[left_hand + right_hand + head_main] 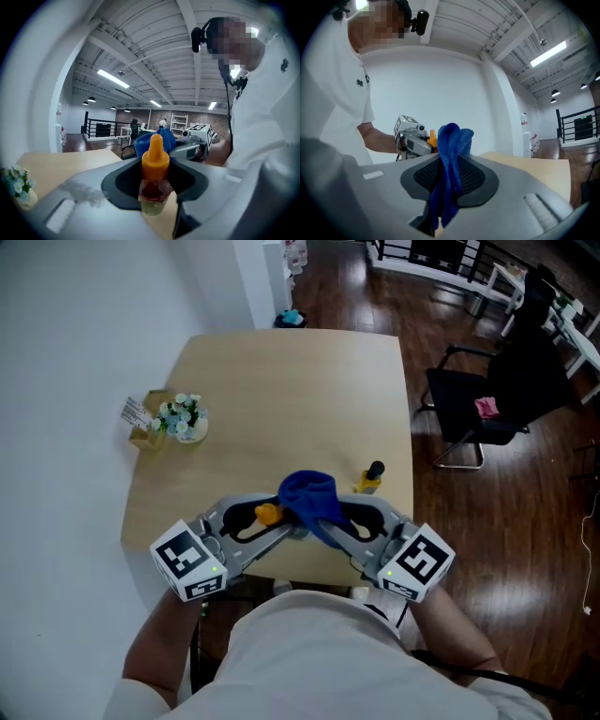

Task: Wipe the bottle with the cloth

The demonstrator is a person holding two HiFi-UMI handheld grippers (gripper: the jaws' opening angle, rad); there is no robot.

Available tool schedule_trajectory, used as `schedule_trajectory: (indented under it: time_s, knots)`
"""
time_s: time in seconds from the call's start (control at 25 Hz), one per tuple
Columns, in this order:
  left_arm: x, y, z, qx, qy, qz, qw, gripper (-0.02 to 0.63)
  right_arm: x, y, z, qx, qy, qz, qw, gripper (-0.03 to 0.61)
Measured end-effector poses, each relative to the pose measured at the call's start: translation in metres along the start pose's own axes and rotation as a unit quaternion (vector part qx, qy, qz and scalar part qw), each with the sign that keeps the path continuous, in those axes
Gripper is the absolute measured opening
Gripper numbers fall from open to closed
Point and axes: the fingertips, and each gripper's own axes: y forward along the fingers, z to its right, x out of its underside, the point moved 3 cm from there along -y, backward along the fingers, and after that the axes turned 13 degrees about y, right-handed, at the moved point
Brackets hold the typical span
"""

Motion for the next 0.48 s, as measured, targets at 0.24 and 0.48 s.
schedule_trajectory:
  time_s: [0.24, 0.48]
  knots:
    - [-0.018, -0.007, -0.022, 0.012, -0.003, 0.014, 0.9998, 0.161, 0.042, -0.004, 0.025, 0.048, 0.029, -0.020, 0.998, 0.094]
    - [-0.025, 0.005, -0.034, 0.017, -0.013, 0.023, 0.9995, 0.161, 0.062, -0.034, 0.044, 0.100, 0.043, -0.037, 0.993, 0.094]
